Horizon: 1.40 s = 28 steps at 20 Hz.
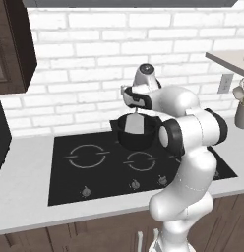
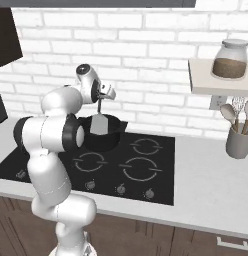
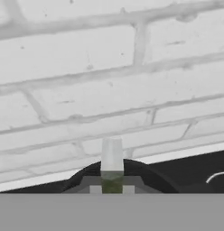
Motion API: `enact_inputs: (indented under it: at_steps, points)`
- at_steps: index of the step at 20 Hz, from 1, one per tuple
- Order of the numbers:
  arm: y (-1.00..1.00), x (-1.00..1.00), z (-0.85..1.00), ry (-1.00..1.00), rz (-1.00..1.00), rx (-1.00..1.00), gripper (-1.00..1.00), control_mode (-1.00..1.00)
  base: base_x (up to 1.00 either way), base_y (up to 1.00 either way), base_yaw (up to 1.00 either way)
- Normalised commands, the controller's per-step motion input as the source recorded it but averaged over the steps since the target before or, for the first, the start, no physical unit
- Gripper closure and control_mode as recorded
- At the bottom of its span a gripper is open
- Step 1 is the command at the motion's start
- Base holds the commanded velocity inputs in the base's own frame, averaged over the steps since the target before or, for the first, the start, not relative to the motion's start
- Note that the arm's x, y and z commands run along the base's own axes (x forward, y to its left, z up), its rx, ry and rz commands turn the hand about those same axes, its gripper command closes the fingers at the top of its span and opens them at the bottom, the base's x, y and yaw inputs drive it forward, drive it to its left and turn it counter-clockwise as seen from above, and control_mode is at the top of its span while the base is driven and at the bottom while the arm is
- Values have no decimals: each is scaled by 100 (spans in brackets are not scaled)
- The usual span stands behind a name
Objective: Put the tomato and garlic in the pot. Retrieve the spatula and lightly stir the vegetables in the pot.
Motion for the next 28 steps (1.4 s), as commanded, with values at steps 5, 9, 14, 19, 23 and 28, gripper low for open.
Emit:
enact_inputs:
  at_steps: [5,9,14,19,23,28]
  points:
    - [-4,0,-43,0,-3,-4,100,-100,0,0,0]
    - [-5,0,-79,6,-5,-6,100,-100,0,0,0]
    - [0,14,-70,2,-4,-4,100,-100,0,0,0]
    - [0,23,-29,-15,-4,-7,100,-100,0,0,0]
    - [4,3,-2,-35,-2,-8,100,-100,0,0,0]
    - [4,-11,-13,-22,-3,-4,100,-100,0,0,0]
